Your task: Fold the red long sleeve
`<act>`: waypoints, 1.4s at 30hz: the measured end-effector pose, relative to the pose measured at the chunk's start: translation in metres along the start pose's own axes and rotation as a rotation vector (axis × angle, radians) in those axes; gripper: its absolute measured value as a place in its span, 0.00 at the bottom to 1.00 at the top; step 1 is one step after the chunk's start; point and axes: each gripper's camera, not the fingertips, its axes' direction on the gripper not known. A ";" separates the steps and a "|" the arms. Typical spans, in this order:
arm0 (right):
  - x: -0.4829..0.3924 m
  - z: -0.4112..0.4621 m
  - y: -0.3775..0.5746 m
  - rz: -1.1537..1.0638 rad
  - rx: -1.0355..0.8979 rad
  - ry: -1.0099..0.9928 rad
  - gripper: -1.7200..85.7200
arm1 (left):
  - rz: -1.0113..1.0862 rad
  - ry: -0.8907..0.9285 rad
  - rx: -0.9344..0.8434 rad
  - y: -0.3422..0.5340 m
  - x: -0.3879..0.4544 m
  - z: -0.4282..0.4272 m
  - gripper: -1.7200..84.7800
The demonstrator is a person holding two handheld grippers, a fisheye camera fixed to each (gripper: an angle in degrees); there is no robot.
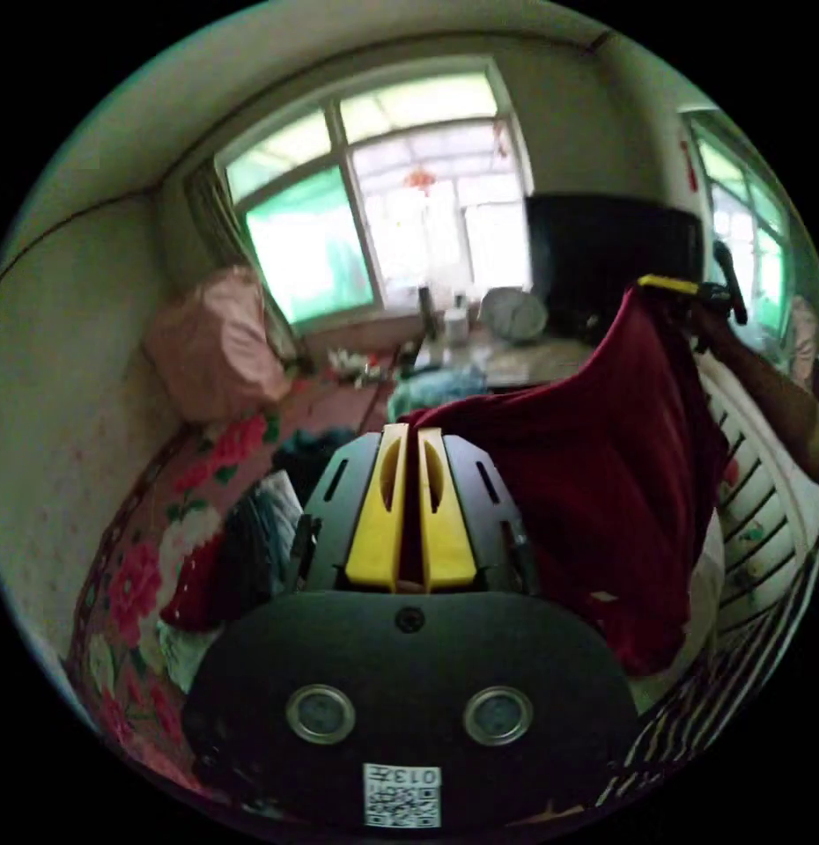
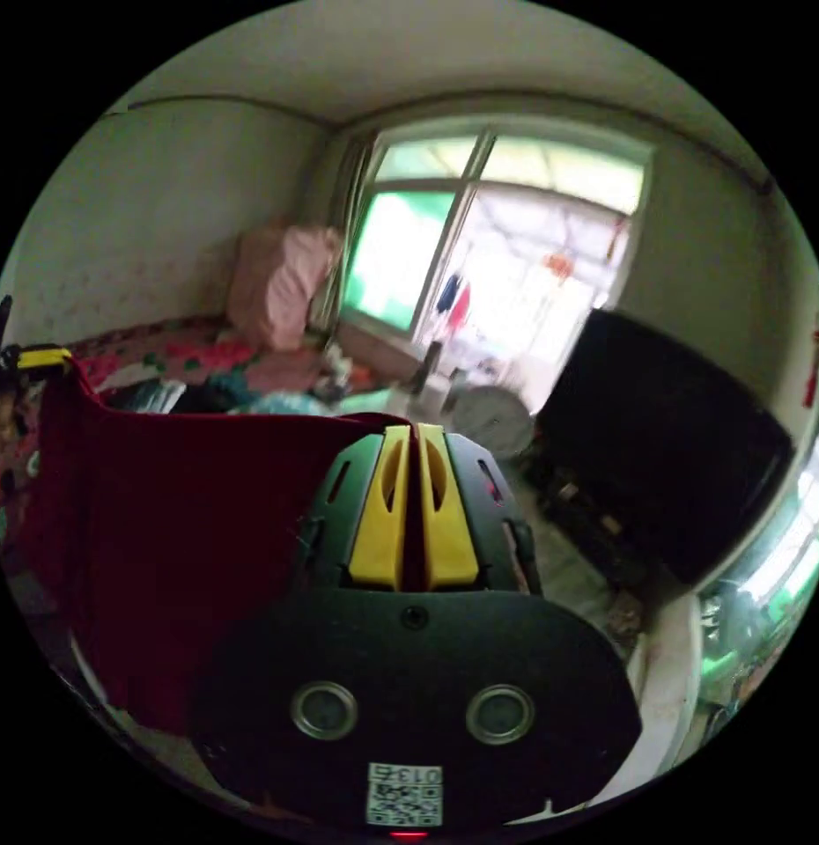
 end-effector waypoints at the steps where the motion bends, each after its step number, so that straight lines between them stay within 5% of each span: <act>1: 0.006 0.054 0.007 0.016 -0.166 -0.100 0.08 | -0.024 0.007 -0.071 0.002 0.001 0.025 0.03; 3: 0.015 0.105 0.029 0.079 -0.321 -0.160 0.10 | -0.063 0.020 -0.261 0.023 0.010 0.093 0.04; 7: 0.029 0.132 0.100 0.110 -0.353 -0.161 0.10 | -0.058 0.079 -0.278 0.060 0.039 0.119 0.08; 17: -0.003 0.128 0.267 0.177 -0.580 -0.408 0.11 | 0.259 0.641 -0.441 0.157 0.220 0.166 0.17; 23: -0.091 0.149 0.280 -0.120 -0.673 -0.601 0.13 | -0.075 0.826 -0.493 0.146 0.228 0.255 0.18; 27: -0.106 0.185 0.292 -0.156 -0.763 -0.595 0.14 | -0.295 0.674 -0.461 0.131 0.182 0.301 0.20; 35: -0.083 0.220 0.271 -0.300 -0.692 -0.530 0.06 | -0.231 0.477 -0.652 0.086 0.189 0.381 0.07; 42: -0.037 0.195 0.250 -0.447 -0.552 -0.415 0.05 | -0.302 0.669 -0.647 0.087 0.172 0.373 0.03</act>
